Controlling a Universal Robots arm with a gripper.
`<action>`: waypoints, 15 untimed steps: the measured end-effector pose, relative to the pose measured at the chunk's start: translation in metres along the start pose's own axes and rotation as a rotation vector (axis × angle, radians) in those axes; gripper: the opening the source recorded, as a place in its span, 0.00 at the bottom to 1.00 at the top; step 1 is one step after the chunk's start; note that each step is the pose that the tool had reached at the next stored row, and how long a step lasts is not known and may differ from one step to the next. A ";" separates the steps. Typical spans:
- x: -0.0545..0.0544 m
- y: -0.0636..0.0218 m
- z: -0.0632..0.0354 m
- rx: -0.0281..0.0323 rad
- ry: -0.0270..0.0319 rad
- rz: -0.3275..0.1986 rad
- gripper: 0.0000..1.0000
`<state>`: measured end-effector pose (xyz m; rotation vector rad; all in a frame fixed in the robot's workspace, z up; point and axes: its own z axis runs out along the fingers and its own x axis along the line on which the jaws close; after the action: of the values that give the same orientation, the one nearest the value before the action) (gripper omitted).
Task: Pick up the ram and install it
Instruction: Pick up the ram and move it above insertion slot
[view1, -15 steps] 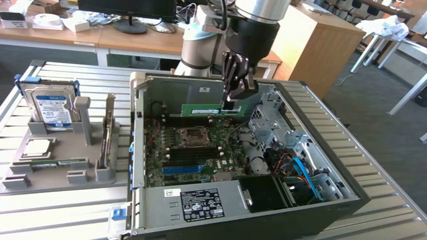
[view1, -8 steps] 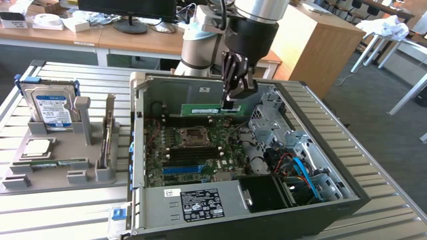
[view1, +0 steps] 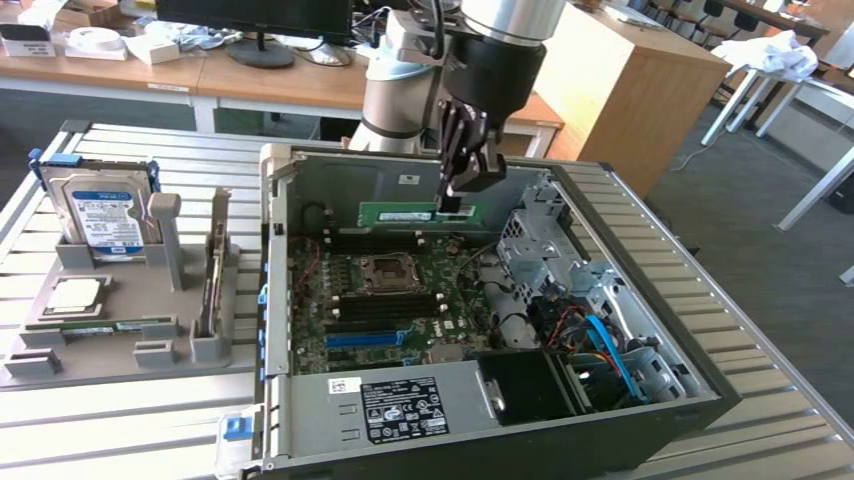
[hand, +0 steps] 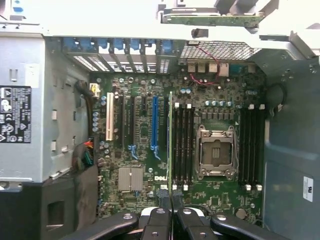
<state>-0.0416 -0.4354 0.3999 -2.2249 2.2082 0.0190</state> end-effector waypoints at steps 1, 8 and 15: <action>-0.002 0.0000 0.0007 0.0000 -0.0006 0.000 0.12; -0.012 0.0001 0.0053 0.0000 -0.0064 -0.001 0.12; -0.017 0.0001 0.0083 0.0000 -0.0098 -0.002 0.12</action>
<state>-0.0419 -0.4178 0.3919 -2.2215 2.2016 0.0298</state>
